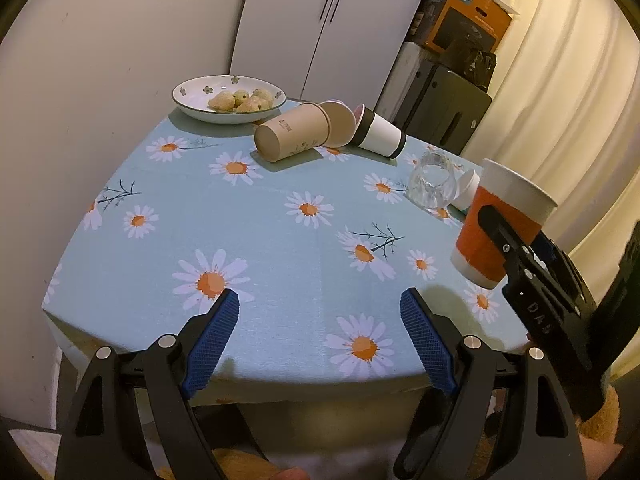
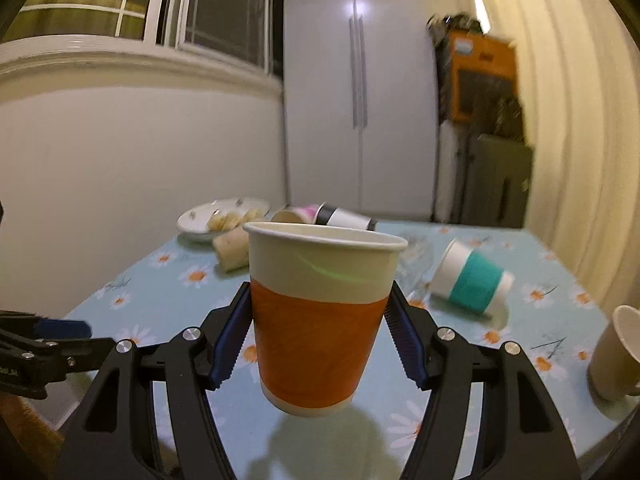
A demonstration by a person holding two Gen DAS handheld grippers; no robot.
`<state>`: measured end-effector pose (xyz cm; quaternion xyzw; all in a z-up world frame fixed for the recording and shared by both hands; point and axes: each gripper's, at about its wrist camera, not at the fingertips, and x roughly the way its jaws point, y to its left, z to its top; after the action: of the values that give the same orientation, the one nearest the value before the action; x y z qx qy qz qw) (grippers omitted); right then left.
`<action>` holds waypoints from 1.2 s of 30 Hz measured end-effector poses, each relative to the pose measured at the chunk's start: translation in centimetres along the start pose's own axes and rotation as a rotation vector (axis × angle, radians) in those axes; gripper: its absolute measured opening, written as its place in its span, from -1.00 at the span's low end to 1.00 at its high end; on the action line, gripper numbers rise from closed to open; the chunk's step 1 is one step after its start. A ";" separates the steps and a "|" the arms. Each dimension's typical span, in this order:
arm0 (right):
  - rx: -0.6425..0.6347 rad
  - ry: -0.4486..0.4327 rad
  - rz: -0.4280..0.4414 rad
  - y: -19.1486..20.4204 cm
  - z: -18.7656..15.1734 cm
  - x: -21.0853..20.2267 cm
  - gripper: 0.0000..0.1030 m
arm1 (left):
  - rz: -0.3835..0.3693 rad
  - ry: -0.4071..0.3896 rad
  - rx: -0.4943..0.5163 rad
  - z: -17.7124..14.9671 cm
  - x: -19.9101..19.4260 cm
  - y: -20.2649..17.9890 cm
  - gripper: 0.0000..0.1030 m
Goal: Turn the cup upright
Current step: 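Lower the upright cup onto the tablecloth and open the right gripper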
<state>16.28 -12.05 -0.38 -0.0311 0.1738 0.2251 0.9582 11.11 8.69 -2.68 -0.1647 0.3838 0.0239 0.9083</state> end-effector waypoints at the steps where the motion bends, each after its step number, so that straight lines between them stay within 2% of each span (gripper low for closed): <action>1: -0.004 -0.020 -0.017 0.1 -0.2 -0.1 0.27 | 0.000 0.001 0.001 0.0 0.0 0.0 0.57; 4: -0.012 -0.052 -0.059 0.3 -1.1 0.2 0.27 | 0.010 -0.007 0.007 0.0 -0.1 -0.1 0.57; 8: -0.014 -0.044 -0.111 0.2 -2.5 1.7 0.27 | 0.008 -0.017 0.001 -0.1 -0.3 0.0 0.57; 21: -0.044 0.008 -0.126 0.9 -5.3 3.6 0.27 | 0.004 -0.014 -0.009 -0.1 -0.1 0.2 0.57; 34: -0.069 0.028 -0.111 1.4 -5.6 2.9 0.28 | 0.004 -0.007 0.006 -0.1 0.2 0.0 0.57; 36: -0.063 0.035 -0.110 1.3 -5.7 2.9 0.35 | 0.005 -0.006 0.003 -0.1 0.2 0.1 0.57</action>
<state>16.35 -10.42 -6.69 -0.0748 0.1814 0.1767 0.9645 11.13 8.68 -2.91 -0.1625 0.3815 0.0260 0.9096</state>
